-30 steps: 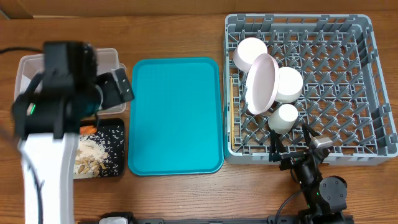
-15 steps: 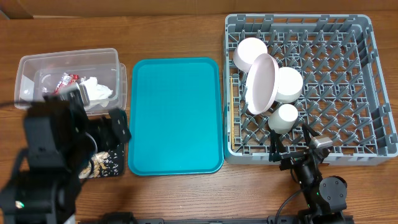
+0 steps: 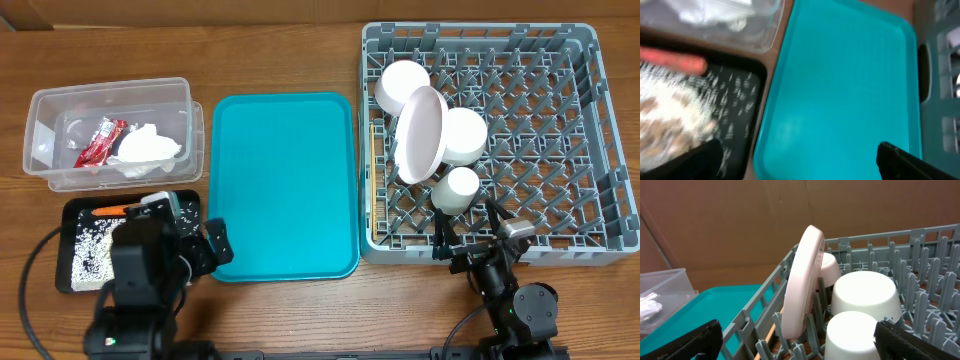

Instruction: Sort waste into correct bins and load items into the dishwasher

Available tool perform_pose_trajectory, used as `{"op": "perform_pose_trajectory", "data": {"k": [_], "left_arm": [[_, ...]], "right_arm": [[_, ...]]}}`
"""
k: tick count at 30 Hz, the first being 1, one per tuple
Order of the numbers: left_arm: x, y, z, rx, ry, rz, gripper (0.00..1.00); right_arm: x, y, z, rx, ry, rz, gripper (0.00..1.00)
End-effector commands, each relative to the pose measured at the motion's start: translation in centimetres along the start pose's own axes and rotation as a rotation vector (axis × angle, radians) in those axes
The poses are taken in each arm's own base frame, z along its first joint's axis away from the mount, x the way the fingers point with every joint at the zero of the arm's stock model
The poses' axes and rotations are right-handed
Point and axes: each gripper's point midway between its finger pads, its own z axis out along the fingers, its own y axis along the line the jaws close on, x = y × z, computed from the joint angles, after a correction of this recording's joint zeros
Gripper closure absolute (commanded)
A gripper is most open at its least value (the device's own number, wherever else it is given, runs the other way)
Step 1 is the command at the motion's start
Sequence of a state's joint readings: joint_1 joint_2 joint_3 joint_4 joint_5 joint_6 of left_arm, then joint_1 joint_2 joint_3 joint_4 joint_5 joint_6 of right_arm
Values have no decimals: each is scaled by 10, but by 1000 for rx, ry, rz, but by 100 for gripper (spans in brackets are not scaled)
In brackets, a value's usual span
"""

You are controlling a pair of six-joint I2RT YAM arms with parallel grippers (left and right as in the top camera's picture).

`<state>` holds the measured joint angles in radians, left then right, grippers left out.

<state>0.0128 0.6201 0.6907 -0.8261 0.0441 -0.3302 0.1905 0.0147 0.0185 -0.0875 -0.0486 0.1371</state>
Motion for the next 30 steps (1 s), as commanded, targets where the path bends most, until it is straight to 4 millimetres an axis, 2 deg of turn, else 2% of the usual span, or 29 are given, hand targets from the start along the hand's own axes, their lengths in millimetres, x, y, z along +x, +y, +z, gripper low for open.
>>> {"op": "perform_pose_trajectory", "data": {"k": [1, 8, 23, 28, 30], "left_arm": [[5, -5, 16, 62, -59, 20, 0], [-4, -18, 40, 196, -268, 40, 0], [31, -7, 67, 238, -360, 52, 0], [41, -3, 71, 240, -373, 53, 0], [39, -3, 68, 240, -388, 59, 0]], "right_arm": [[1, 0, 0, -4, -8, -3, 0], [1, 0, 0, -4, -8, -3, 0], [1, 0, 0, -4, -8, -3, 0], [1, 0, 0, -4, -8, -3, 0], [1, 0, 0, -4, -8, -3, 0]]}}
